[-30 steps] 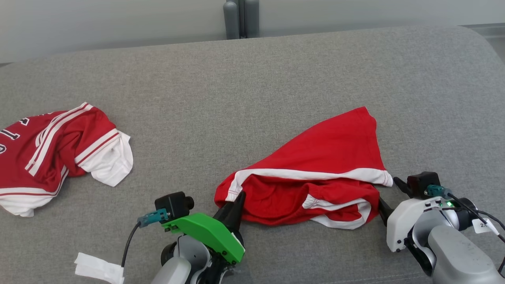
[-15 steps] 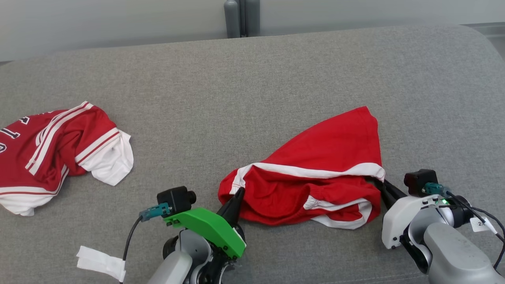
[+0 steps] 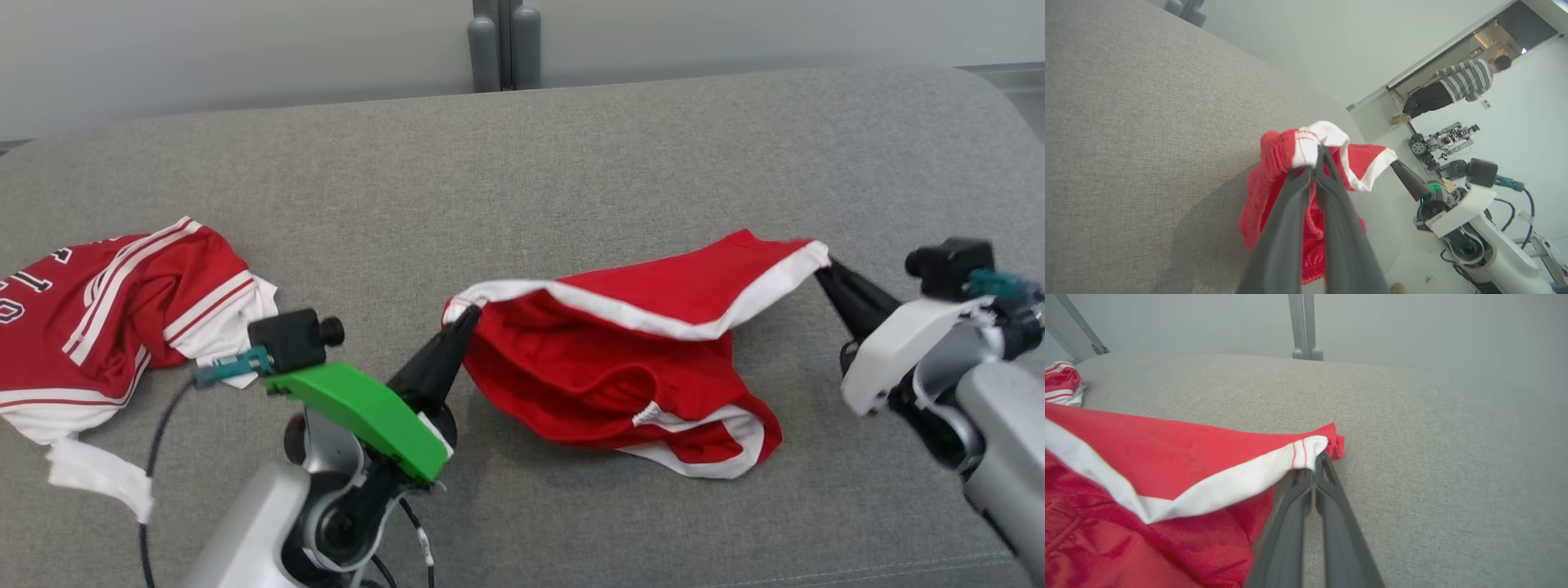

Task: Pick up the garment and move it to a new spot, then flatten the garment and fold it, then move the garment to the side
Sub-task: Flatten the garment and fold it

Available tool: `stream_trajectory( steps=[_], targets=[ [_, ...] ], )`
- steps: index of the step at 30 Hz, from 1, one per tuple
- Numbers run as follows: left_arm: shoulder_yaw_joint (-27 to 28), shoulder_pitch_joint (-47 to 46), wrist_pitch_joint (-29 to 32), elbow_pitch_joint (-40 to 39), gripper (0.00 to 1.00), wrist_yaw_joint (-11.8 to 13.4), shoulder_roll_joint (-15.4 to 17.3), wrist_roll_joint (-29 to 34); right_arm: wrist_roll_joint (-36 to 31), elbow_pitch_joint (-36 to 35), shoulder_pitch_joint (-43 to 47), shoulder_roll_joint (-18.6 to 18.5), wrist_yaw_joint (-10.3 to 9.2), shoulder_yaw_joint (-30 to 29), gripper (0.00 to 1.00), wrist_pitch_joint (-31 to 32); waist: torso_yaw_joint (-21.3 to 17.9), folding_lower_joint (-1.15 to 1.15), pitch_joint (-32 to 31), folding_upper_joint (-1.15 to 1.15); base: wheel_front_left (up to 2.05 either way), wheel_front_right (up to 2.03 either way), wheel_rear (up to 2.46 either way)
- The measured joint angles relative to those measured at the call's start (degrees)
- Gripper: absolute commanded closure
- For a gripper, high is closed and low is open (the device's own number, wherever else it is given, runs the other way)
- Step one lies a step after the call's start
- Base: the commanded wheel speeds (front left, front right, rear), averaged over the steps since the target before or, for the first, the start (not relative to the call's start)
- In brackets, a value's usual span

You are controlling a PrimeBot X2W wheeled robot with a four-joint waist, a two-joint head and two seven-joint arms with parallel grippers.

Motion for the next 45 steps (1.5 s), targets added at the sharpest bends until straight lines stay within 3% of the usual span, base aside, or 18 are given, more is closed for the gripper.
stream_trajectory(
  steps=[5, 8, 11, 13, 14, 19, 22, 24, 28, 32, 35, 37, 39, 45],
  targets=[
    [2.85, -6.21, 8.77, -11.39, 1.00, 1.77, 5.64, -3.14, 7.54, -14.54, -5.32, -8.40, -0.01, -3.35, 1.00, 8.14, 0.16, 0.00, 1.29, 0.00, 0.00, 0.00, 0.00],
    [4.68, -12.80, 14.47, -14.79, 1.00, 3.69, 7.99, -5.25, 10.34, -18.74, -10.71, -10.09, -0.01, -6.44, 1.00, 13.18, 0.33, 0.00, 2.80, 0.00, 0.00, 0.00, 0.00],
    [5.77, -21.61, 19.34, -14.07, 1.00, 5.11, 9.34, -5.83, 11.11, -19.09, -17.77, -9.50, -0.01, -8.76, 1.00, 17.56, 0.58, 0.00, 4.95, 0.00, 0.00, 0.00, 0.00],
    [6.17, -28.20, 21.57, -11.17, 1.00, 5.67, 9.49, -5.83, 10.24, -17.29, -23.24, -7.75, -0.01, -10.01, 1.00, 19.46, 0.81, 0.00, 6.73, 0.00, 0.00, 0.00, 0.00],
    [6.38, -34.63, 23.01, -6.90, 1.00, 5.87, 9.06, -5.59, 8.28, -13.93, -28.91, -4.64, -0.01, -11.87, 1.00, 19.82, 1.08, 0.00, 8.68, 0.00, 0.00, 0.00, 0.00],
    [7.34, -50.65, 20.04, 5.64, 1.00, 5.11, 5.76, -2.12, 0.04, -3.07, -44.37, 4.67, -0.02, -17.46, 1.00, 17.07, 1.86, 0.01, 14.06, 0.00, 0.00, 0.00, 0.00],
    [7.50, -60.10, 12.36, 12.96, 1.00, 2.41, 3.93, 3.18, -7.36, 3.82, -54.41, 9.46, -0.02, -23.49, 1.00, 11.23, 2.43, 0.01, 17.47, 0.00, 0.00, 0.00, 0.00],
    [7.30, -65.05, 6.59, 17.51, 1.00, -0.71, 2.67, 6.03, -12.01, 7.65, -60.11, 12.47, -0.02, -28.09, 1.00, 5.64, 2.79, 0.01, 19.66, 0.00, 0.00, 0.00, 0.00],
    [4.76, -69.27, -2.18, 26.59, 1.00, -6.06, 1.32, 11.02, -17.08, 13.49, -65.79, 18.53, -0.03, -33.92, 1.00, -2.53, 3.39, 0.02, 23.64, 0.00, 0.00, 0.00, 0.00],
    [2.76, -68.37, -9.09, 32.73, 1.00, -8.91, 0.57, 11.72, -16.34, 16.47, -63.80, 22.02, -0.02, -30.00, 1.00, -5.53, 3.39, 0.02, 26.98, 0.00, 0.00, 0.00, 0.00],
    [-2.31, -61.95, -11.26, 32.75, 1.00, -9.23, 0.78, 9.99, -12.73, 13.96, -55.64, 21.38, -0.02, -22.87, 1.00, -7.32, 2.78, 0.02, 28.45, 0.00, 0.00, 0.00, 0.00],
    [-4.44, -59.43, -11.63, 31.21, 1.00, -9.26, 1.20, 8.32, -10.22, 12.35, -52.41, 20.79, -0.02, -21.13, 1.00, -7.58, 2.46, 0.01, 28.66, 0.00, 0.00, 0.00, 0.00],
    [-8.70, -54.73, -12.54, 26.89, 1.00, -9.31, 3.01, 5.00, -6.33, 8.12, -45.46, 17.41, -0.01, -17.13, 1.00, -7.98, 1.78, 0.01, 28.76, 0.00, 0.00, 0.00, 0.00],
    [-15.93, -40.61, -16.12, 13.67, 1.00, -9.35, 13.10, -3.79, 5.10, -5.34, -24.73, 5.78, -0.02, -9.48, 1.00, -6.38, 0.35, 0.00, 27.00, 0.00, 0.00, 0.00, 0.00]
  ],
)
